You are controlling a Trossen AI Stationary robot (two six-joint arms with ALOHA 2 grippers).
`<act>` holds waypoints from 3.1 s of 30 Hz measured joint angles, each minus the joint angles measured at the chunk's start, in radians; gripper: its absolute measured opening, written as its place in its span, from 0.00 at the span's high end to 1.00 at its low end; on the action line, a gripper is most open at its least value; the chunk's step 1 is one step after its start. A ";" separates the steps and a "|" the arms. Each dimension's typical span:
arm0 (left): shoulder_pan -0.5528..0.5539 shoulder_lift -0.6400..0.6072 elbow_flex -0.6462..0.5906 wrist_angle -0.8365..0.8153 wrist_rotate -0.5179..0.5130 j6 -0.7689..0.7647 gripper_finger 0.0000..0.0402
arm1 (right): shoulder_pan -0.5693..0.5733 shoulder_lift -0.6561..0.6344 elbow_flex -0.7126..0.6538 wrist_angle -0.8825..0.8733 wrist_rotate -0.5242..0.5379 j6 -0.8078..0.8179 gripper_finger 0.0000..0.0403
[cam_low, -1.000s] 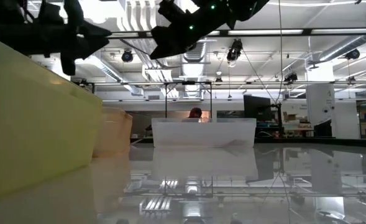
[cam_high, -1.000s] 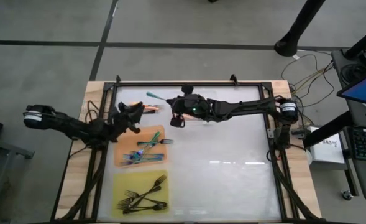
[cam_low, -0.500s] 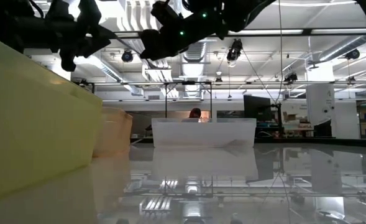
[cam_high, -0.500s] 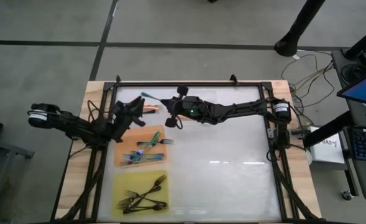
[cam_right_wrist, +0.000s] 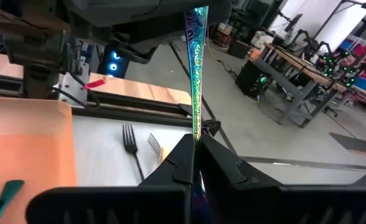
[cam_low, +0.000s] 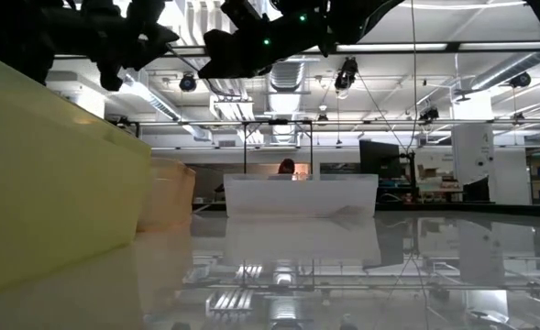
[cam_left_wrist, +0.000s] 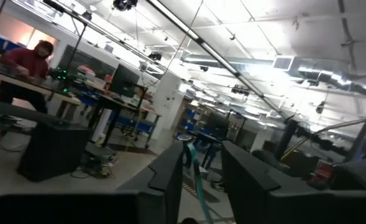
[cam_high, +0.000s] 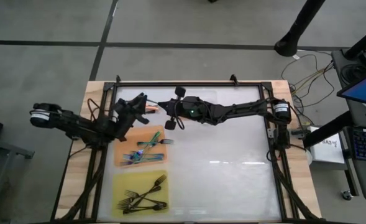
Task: Sort silverware by color (type)
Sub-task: Put the blue fork into the orange bin, then put the orange fork into the transparent bin
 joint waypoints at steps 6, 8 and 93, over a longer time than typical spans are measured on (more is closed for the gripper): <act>0.000 0.021 -0.001 0.003 -0.003 -0.010 0.98 | -0.001 0.000 0.000 0.002 0.020 -0.031 0.98; 0.000 0.022 -0.001 0.004 -0.002 -0.018 0.98 | -0.001 0.000 0.000 0.003 0.032 -0.045 0.98; -0.714 -0.113 -0.093 -0.086 -0.673 0.293 0.72 | -0.004 -0.161 -0.035 -0.506 0.034 0.253 0.63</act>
